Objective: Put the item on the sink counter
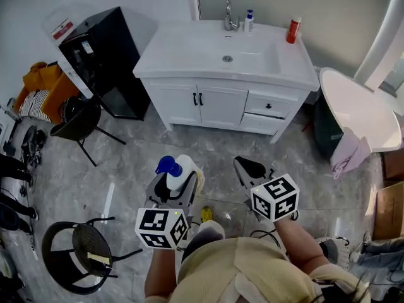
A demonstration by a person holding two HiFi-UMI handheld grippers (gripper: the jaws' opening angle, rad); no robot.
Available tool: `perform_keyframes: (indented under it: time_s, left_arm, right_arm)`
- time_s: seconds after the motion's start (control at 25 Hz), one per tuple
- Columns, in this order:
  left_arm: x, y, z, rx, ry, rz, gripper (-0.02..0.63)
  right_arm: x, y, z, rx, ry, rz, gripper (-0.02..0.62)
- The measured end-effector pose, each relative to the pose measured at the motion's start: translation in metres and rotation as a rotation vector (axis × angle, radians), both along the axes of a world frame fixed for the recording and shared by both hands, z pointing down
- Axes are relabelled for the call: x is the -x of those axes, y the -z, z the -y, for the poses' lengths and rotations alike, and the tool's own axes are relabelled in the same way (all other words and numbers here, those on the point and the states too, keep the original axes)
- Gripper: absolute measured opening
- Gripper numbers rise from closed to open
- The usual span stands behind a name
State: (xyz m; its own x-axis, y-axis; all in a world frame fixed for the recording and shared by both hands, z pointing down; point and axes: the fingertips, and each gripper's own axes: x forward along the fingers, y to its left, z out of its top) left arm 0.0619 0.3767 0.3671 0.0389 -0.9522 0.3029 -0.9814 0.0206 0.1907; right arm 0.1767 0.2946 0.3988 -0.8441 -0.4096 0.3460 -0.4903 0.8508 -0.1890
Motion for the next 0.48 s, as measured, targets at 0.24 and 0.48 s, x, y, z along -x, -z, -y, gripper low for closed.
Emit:
perform_keyframes:
  time_s: [0.24,0.48]
  left_arm:
    - [0.028,0.002,0.026,0.013,-0.03,0.016,0.296]
    - [0.056,0.004,0.05,0.009,-0.051,0.015,0.296]
  right_arm:
    - [0.03,0.003,0.026,0.004,-0.023,-0.003,0.026]
    - [0.06,0.005,0.049,0.0,-0.031,-0.006,0.026]
